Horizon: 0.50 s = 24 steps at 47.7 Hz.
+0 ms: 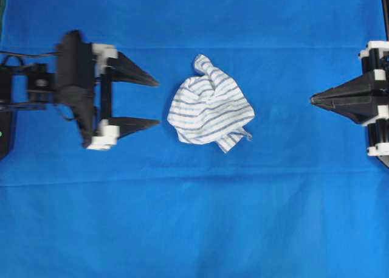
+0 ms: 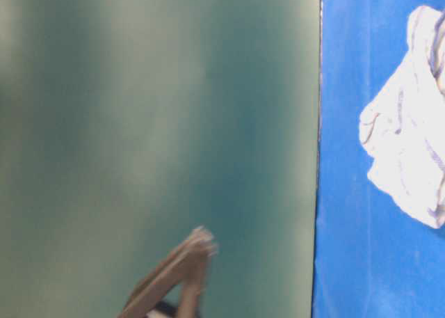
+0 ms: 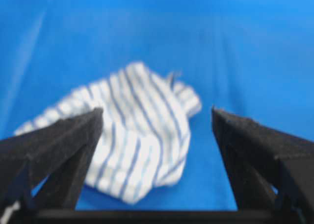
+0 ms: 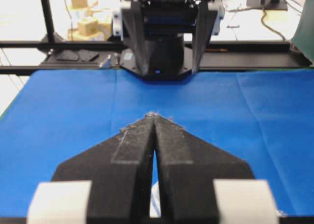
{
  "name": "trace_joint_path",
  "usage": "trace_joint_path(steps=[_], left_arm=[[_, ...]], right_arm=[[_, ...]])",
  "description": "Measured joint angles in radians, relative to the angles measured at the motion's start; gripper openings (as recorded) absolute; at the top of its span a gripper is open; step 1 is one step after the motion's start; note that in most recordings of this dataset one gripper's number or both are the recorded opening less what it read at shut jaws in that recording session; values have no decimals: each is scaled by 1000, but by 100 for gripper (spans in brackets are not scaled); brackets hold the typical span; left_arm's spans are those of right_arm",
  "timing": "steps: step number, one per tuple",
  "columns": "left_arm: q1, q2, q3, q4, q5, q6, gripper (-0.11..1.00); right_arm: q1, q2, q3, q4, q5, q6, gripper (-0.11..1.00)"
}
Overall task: Hand over the towel.
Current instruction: 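Close the left gripper on the towel's top corner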
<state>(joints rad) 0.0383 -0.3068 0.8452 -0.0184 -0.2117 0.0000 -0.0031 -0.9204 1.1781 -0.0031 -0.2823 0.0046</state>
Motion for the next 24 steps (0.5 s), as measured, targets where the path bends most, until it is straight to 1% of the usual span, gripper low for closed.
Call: trace_joint_path(steps=[4, 10, 17, 24], left_arm=[[-2, 95, -49, 0, 49, 2, 93], [-3, 238, -107, 0, 81, 0, 93], [-17, 403, -181, 0, 94, 0, 93], [-23, 523, -233, 0, 94, 0, 93]], right_arm=[[2, 9, 0, 0, 2, 0, 0], [2, 18, 0, 0, 2, 0, 0], [2, 21, 0, 0, 14, 0, 0], [2, 26, 0, 0, 20, 0, 0]])
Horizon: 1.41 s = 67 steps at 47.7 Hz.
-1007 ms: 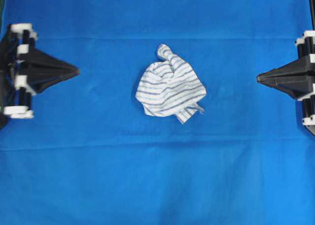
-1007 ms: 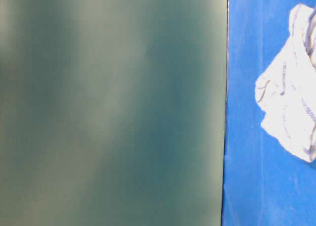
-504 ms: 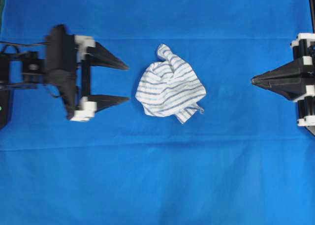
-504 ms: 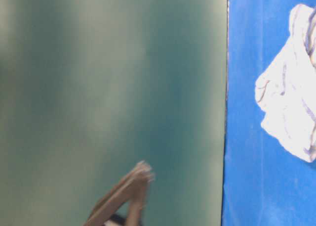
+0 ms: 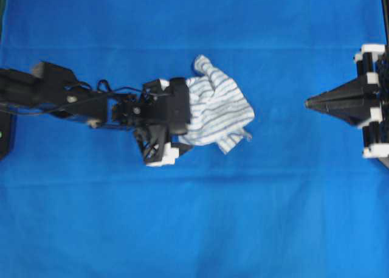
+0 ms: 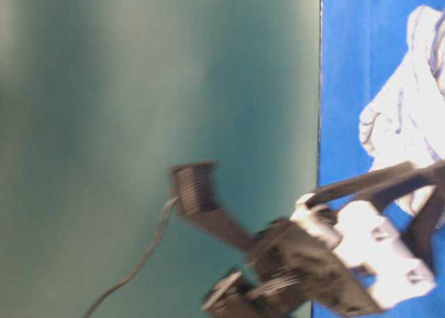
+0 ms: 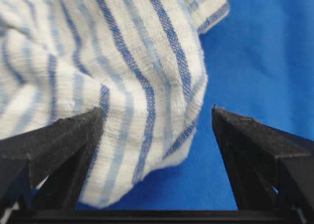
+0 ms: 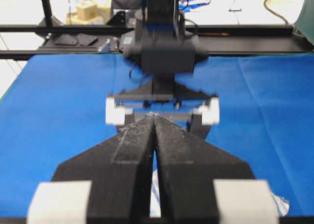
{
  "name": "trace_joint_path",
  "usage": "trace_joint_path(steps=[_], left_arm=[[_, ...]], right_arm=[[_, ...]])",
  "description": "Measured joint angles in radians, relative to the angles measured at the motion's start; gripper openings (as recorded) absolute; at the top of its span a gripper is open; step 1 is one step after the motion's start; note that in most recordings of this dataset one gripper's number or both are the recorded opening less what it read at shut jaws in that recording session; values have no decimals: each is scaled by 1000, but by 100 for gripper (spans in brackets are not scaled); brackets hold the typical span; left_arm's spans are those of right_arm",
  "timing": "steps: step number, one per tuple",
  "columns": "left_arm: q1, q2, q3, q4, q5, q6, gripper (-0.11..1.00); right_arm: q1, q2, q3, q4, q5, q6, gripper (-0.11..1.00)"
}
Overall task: Hand over the towel.
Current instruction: 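Close the left gripper on the towel's top corner, then lift the towel and pull it back toward the left side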
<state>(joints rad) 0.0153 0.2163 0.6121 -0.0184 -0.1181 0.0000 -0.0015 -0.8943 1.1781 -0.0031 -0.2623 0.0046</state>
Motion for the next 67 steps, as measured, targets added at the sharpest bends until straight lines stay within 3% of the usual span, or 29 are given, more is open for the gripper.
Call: trace_joint_path(steps=[9, 13, 16, 24, 29, 47, 67], left_arm=[[-8, 52, -20, 0, 2, 3, 92], [-8, 51, -20, 2, 6, 8, 86], [-6, 51, -21, 0, 17, 12, 74], [0, 25, -21, 2, 46, 14, 26], [5, -15, -17, 2, 51, 17, 5], [49, -325, 9, 2, 17, 14, 4], [34, -565, 117, 2, -187, 12, 4]], right_arm=[[0, 6, 0, 0, 9, 0, 0], [-2, 6, 0, 0, 12, 0, 0], [-2, 6, 0, 0, 14, 0, 0], [0, 9, 0, 0, 14, 0, 0], [0, 9, 0, 0, 14, 2, 0], [-2, 9, 0, 0, 14, 0, 0], [0, 14, 2, 0, 12, 0, 0]])
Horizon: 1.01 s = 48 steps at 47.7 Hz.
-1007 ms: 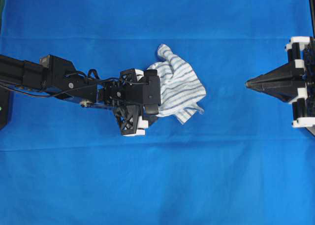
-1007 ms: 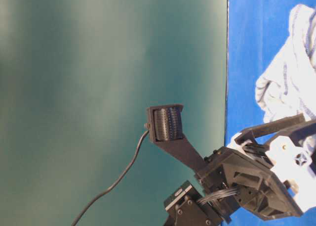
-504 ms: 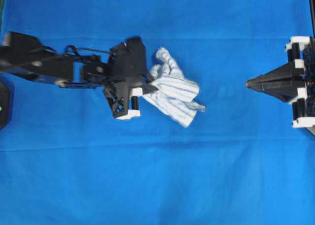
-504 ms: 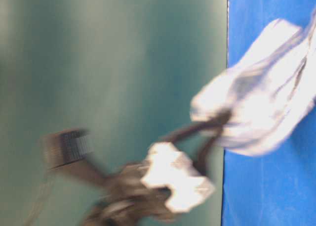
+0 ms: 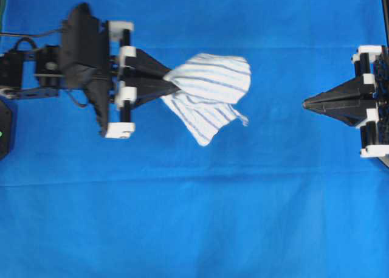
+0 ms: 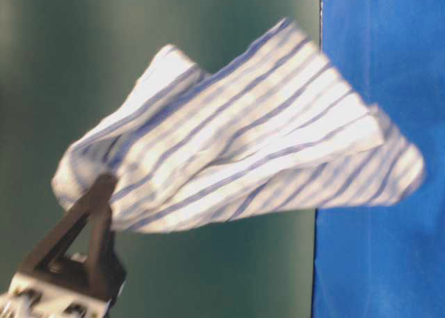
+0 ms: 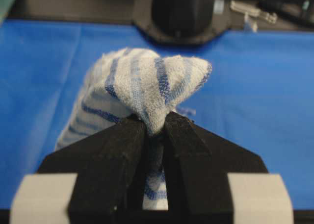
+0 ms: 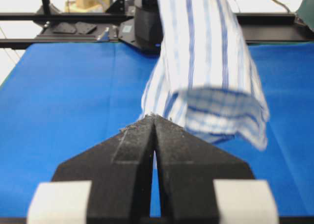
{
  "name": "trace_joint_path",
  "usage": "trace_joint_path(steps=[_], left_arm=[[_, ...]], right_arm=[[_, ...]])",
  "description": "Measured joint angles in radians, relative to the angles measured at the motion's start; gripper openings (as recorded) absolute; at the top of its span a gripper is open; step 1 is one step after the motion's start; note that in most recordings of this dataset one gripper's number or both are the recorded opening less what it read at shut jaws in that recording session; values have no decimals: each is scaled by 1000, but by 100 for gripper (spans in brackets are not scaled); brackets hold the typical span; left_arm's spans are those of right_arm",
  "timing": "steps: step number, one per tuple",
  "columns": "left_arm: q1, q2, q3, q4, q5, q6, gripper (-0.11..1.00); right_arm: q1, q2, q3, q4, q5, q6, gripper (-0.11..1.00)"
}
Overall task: Hand over the towel.
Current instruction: 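Lift the towel and pull it back toward the left side, then open the right gripper and extend it toward the held towel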
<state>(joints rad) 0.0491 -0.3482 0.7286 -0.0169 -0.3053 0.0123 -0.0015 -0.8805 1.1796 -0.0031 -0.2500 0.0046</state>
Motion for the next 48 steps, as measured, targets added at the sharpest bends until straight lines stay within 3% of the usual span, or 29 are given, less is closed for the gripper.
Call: trace_joint_path(steps=[30, 41, 44, 48], left_arm=[[-3, -44, 35, 0, -28, 0, 4], [-8, -44, 37, 0, -28, 0, 4], [-9, -44, 35, 0, -28, 0, 4], [-11, -43, 35, 0, -28, -2, 5]], right_arm=[[0, 38, -2, 0, -78, 0, 2], [-2, 98, -2, 2, -112, 2, 64], [-2, 115, -5, 3, -127, 0, 72], [-2, 140, -21, 3, -146, 0, 72]])
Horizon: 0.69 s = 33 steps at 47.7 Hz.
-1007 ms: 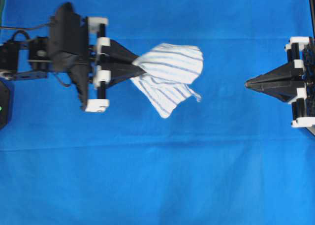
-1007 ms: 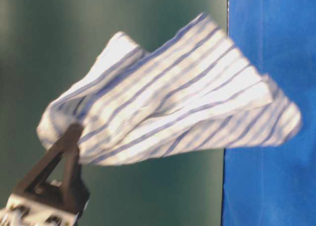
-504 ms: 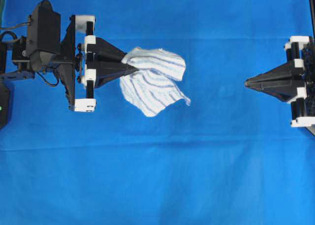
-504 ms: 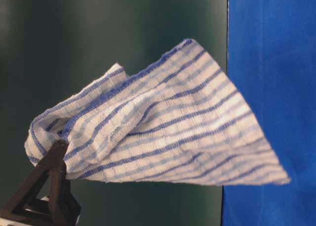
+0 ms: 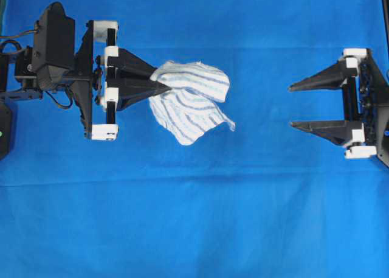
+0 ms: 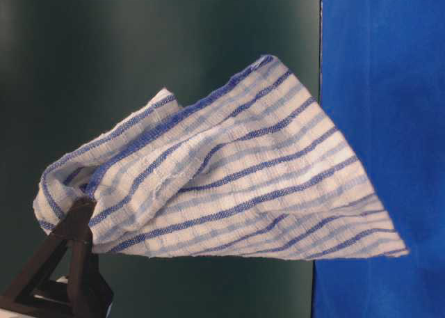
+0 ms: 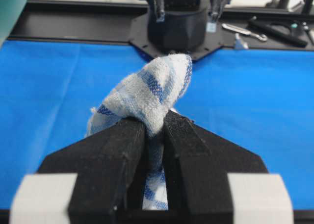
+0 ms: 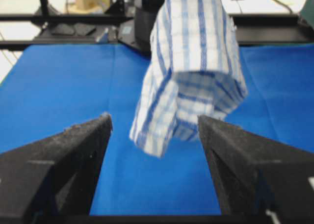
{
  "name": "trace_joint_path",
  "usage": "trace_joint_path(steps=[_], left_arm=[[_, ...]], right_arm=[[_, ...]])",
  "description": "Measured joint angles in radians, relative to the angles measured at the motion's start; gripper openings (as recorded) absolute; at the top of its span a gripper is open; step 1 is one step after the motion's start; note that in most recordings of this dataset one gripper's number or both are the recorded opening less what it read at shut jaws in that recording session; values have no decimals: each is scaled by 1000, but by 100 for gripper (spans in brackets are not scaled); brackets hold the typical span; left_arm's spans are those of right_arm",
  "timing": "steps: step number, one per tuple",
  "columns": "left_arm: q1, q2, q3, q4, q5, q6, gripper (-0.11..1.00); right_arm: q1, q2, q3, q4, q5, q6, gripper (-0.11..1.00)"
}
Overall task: Hand over the towel.
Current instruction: 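Open the right gripper and extend it toward the held towel, then close the right gripper on the towel beside the left gripper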
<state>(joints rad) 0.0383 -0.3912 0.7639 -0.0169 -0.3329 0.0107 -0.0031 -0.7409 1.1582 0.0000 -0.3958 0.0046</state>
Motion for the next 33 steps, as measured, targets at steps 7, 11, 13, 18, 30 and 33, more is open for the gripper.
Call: trace_joint_path(steps=[7, 11, 13, 18, 30, 33], left_arm=[[-5, -2, 0, 0, 0, 2, 4], [-9, -2, 2, 0, 0, 2, 4], [-9, -2, 0, 0, 0, 2, 4], [-12, -2, 0, -2, 0, 2, 4], [-15, -2, 0, 0, 0, 2, 4], [-15, -2, 2, -2, 0, 2, 4]], right_arm=[[-14, 69, -61, 0, -14, -8, 73], [-26, 135, -110, 0, -25, -11, 73], [-37, 176, -141, 0, -32, -11, 73], [-51, 295, -221, -2, -52, -12, 73], [-46, 535, -417, -5, -26, -12, 73], [-43, 580, -463, -5, 2, -12, 73]])
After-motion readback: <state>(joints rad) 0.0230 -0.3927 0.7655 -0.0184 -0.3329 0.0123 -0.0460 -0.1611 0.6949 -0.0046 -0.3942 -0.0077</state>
